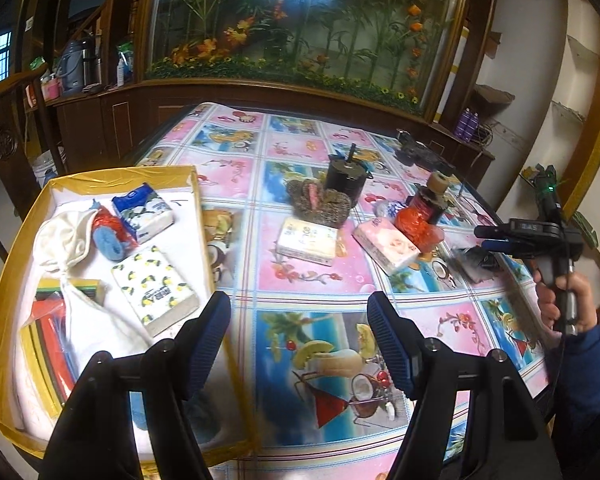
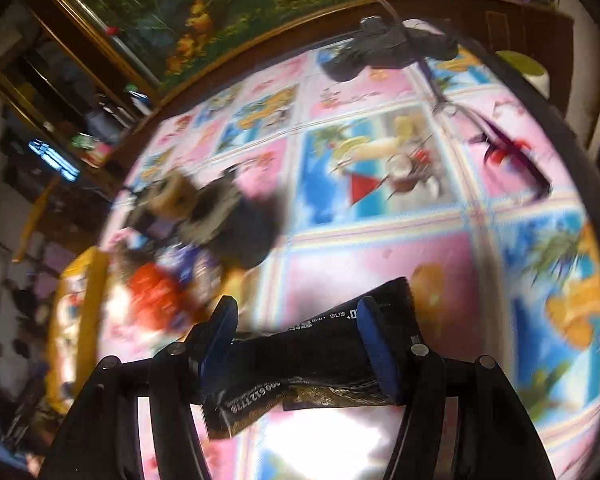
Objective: Organize soft objects
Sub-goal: 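Grasp the black snack packet with right gripper while left gripper returns to table, then lift the black packet with right gripper while left gripper reaches toward white soap box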
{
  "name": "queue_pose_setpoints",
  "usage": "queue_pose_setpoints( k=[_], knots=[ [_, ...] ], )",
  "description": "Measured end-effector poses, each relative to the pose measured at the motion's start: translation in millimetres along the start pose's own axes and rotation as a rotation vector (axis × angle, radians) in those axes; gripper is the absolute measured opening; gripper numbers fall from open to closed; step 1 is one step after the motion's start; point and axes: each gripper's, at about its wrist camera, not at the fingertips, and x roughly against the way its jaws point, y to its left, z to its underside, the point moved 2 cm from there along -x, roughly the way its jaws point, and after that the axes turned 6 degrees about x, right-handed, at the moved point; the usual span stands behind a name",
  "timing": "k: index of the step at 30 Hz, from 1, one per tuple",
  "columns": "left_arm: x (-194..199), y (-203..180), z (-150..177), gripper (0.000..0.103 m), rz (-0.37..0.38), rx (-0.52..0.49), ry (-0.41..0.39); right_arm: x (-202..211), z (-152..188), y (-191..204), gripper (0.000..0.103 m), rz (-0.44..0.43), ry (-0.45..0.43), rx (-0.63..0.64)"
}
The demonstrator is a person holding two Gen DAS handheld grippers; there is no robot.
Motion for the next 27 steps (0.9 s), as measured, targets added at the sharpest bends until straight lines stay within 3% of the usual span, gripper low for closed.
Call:
queue_pose_setpoints(
  k=[3, 6, 8, 12, 16, 18, 22, 25, 27],
  knots=[
    [-3.9, -8.4, -0.4, 0.07, 0.012, -0.013, 0.01, 16.2, 13.1, 2.9, 0.067, -0.064, -0.029, 0.01],
    [-8.5, -16.2, 2.1, 0.07, 0.031, -0.022, 0.023, 26.4, 14.1, 6.1, 0.075, 0.012, -0.073, 0.087],
    [-11.9, -21.9, 5.2, 0.07, 0.039, -0.03, 0.034, 22.5, 9.5, 8.3, 0.075, 0.016, -0.078, 0.114],
    [-11.6, -31.6, 11.2, 0.07, 0.054, -0.055, 0.043, -7.5, 3.6, 11.8, 0.075, -0.048, 0.006, 0.147],
    [-7.7, -34.6, 13.9, 0.07, 0.057, -0.07, 0.048, -14.8, 28.0, 27.5, 0.075, -0.046, 0.116, 0.222],
    [-6.7, -33.7, 13.5, 0.07, 0.06, -0.069, 0.047, -6.8, 46.8, 39.6, 0.076, -0.091, 0.147, 0.273],
    [-13.1, -34.1, 14.2, 0.072, 0.074, -0.062, 0.062, 6.3, 78.2, 66.5, 0.08, -0.061, 0.176, 0.416],
    [-15.9, -39.7, 18.4, 0.072, 0.088, -0.074, 0.073, 19.6, 85.9, 78.1, 0.08, -0.013, 0.156, 0.512],
    [-15.0, -43.1, 21.1, 0.072, 0.092, -0.09, 0.076, 30.8, 89.8, 81.3, 0.08, -0.028, 0.155, 0.561]
  ],
)
